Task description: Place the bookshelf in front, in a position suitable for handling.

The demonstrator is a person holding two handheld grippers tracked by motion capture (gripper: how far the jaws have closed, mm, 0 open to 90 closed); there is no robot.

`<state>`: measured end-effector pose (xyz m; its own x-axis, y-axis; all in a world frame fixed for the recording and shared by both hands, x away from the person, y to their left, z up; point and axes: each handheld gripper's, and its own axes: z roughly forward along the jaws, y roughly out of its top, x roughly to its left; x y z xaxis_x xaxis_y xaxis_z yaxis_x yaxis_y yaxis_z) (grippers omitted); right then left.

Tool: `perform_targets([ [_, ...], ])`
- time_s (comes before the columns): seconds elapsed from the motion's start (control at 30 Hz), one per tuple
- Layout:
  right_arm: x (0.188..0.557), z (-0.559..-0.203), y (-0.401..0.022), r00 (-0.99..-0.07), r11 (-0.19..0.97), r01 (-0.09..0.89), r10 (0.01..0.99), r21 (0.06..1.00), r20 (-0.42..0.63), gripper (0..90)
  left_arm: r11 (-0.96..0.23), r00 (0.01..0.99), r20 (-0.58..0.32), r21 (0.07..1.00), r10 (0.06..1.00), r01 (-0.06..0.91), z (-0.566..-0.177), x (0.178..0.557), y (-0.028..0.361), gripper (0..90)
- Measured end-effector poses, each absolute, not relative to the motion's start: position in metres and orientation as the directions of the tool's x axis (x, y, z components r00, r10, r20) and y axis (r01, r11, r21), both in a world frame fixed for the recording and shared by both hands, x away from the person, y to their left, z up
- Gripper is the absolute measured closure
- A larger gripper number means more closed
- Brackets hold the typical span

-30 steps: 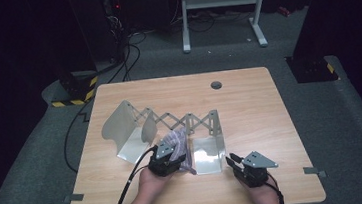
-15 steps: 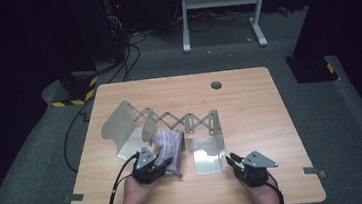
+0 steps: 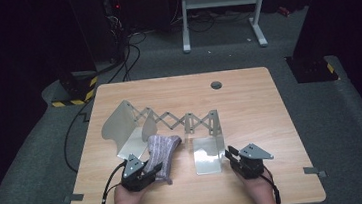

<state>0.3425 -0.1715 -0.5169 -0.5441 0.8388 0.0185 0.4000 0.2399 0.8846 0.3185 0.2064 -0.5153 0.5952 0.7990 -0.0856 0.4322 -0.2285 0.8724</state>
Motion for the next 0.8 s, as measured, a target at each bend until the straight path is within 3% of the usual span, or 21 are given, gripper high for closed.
perform_targets([
  [0.8, 0.359, -0.518, -0.139, -0.623, 0.289, 0.376, 0.782, 0.88, 0.009, 75.8, -0.22, 0.571, -0.081, 0.871, 0.817, 0.438, -0.514, 0.299, 0.22, 61.6],
])
